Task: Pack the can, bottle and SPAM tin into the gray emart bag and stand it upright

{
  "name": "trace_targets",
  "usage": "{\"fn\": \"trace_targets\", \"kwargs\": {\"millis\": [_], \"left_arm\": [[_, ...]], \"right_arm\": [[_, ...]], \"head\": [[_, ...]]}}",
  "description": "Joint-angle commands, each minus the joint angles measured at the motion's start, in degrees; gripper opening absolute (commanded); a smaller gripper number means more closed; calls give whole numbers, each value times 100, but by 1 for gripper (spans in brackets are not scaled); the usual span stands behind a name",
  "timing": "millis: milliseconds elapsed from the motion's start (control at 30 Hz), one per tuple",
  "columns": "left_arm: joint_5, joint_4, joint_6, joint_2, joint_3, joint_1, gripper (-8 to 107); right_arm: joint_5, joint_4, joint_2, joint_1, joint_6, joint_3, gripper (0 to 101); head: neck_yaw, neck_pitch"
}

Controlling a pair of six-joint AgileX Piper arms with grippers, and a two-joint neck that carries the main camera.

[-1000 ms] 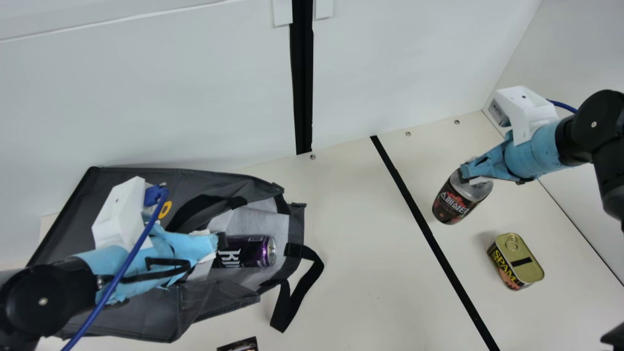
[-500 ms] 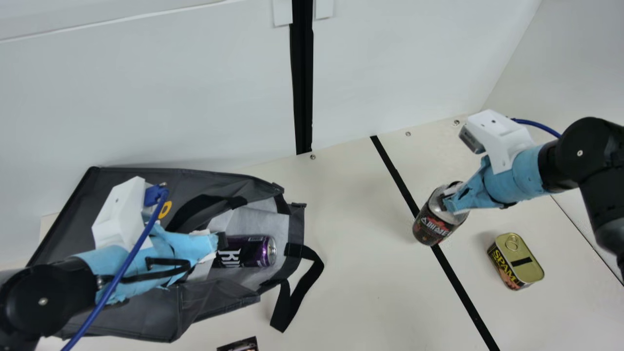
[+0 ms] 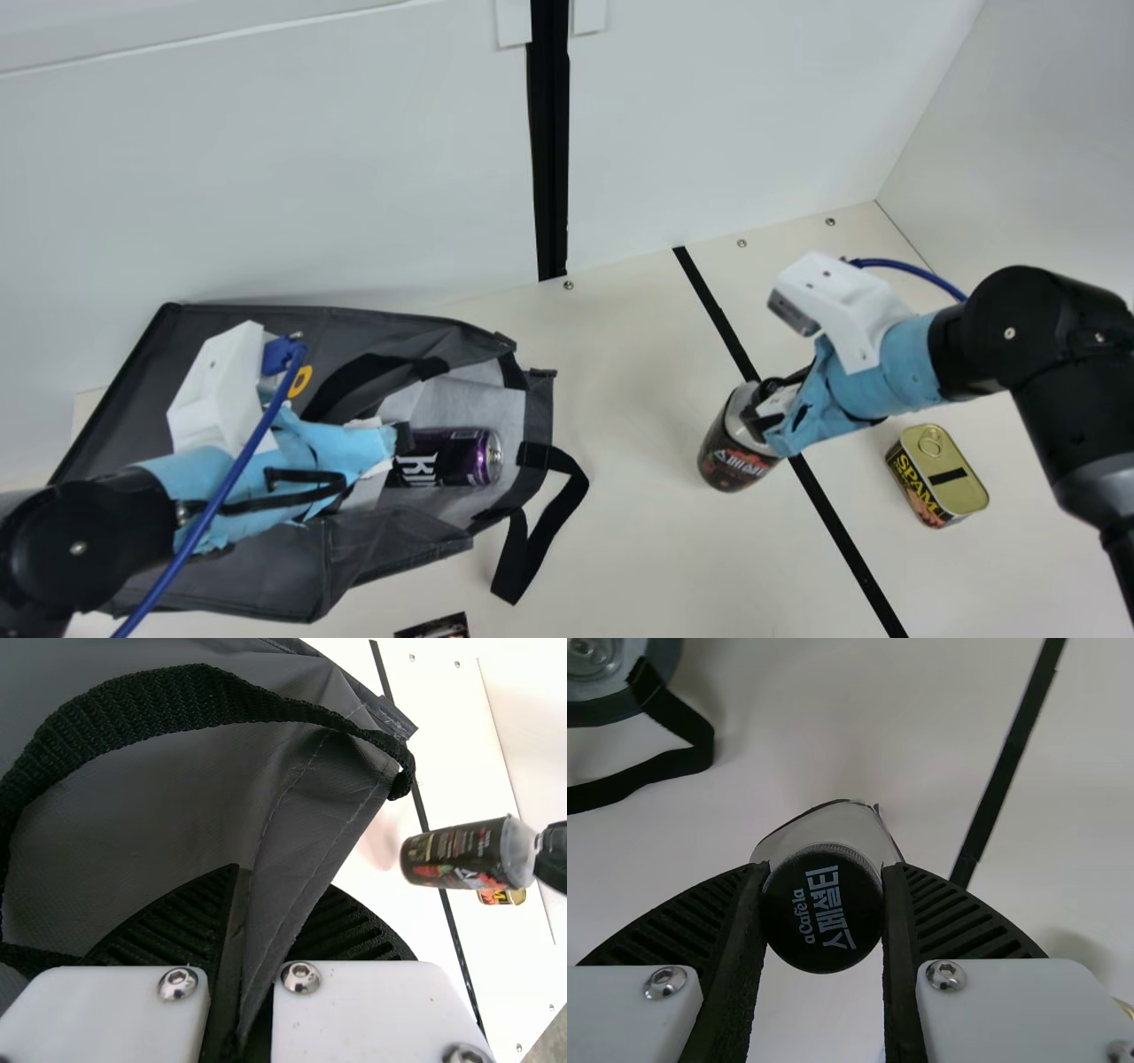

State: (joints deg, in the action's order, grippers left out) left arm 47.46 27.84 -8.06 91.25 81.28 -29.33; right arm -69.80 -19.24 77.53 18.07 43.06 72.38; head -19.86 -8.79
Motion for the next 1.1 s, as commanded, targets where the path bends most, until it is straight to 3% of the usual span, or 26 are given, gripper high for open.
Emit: {"fn": "trace_targets", "kwargs": {"millis": [0,500,1067], "left_arm": [[0,0,0,0,0,0,-8],[0,0,0,0,0,0,-8],[0,0,0,0,0,0,-8]], "right_arm": [[-10,-53,-50,-136,22,-108,0],[-10,-354,-483,-1114,-3,-627,0],[-10,-657,-785,-1373,678,-566,0]], "head": [[-14,-121],[-14,-121],[-14,-121]]}}
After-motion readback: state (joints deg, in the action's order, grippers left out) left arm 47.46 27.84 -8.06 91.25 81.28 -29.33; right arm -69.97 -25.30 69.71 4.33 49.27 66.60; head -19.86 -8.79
